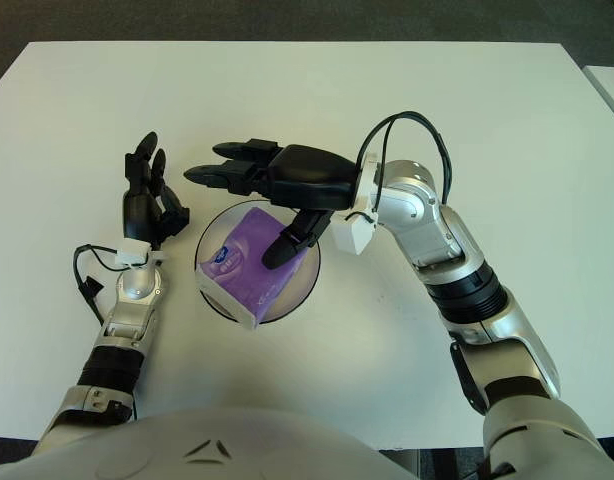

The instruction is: Put the tissue paper into the plate.

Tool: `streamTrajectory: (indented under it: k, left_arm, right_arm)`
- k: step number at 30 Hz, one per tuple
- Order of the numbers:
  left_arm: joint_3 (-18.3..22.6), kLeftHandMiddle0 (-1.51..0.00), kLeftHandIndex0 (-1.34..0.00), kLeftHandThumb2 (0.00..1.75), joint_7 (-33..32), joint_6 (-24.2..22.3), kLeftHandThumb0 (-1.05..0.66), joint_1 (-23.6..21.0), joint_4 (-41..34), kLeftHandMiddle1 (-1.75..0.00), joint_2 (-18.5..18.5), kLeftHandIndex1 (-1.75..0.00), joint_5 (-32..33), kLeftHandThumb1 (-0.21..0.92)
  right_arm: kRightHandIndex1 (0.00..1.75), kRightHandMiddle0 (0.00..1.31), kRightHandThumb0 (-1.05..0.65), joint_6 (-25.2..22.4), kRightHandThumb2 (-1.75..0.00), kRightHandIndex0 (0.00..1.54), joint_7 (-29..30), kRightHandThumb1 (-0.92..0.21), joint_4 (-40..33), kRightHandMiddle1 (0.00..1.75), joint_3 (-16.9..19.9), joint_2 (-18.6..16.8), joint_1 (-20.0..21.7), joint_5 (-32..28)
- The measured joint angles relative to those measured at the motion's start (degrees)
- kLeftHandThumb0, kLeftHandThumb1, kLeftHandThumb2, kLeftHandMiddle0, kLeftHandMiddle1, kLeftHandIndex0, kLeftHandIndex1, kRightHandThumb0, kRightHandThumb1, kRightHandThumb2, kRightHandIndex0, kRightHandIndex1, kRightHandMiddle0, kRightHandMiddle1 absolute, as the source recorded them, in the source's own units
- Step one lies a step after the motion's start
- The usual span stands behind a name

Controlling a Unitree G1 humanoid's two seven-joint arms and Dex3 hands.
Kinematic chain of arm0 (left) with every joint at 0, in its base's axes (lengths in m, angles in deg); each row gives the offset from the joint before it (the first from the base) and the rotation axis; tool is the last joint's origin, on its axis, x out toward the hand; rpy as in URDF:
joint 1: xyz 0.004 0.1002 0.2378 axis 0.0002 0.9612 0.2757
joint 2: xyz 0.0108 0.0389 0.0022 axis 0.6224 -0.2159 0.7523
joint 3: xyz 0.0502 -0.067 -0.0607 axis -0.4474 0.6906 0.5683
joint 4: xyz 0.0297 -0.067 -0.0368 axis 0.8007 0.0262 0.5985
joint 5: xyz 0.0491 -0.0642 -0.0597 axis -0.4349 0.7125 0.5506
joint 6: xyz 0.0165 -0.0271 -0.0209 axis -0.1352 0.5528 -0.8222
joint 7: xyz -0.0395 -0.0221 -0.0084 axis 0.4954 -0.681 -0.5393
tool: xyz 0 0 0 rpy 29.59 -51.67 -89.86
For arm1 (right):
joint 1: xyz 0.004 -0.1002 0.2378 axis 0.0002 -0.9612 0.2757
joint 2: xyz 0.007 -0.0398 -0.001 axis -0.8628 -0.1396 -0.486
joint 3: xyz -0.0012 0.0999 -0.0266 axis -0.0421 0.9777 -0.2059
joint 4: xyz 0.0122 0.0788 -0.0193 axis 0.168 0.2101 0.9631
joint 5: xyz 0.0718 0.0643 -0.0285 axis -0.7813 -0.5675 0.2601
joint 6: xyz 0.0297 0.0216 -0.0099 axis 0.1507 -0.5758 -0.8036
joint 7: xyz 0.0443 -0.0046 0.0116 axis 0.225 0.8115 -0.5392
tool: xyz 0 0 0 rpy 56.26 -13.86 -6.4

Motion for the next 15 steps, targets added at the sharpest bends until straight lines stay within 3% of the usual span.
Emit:
streamTrajectory:
  k: [15]
  left_arm:
    - [1.4,-0.35,0.00,0.83,2.2,1.2,-0.66,-7.1,8.4,-0.03,1.9,-0.70,4.0,0.92]
  right_arm:
    - [0.00,0.00,-1.05,-0.4,-0.54,0.00,-0.4,-0.92,4.2,0.00,0.8,-0.7,0.6,-2.1]
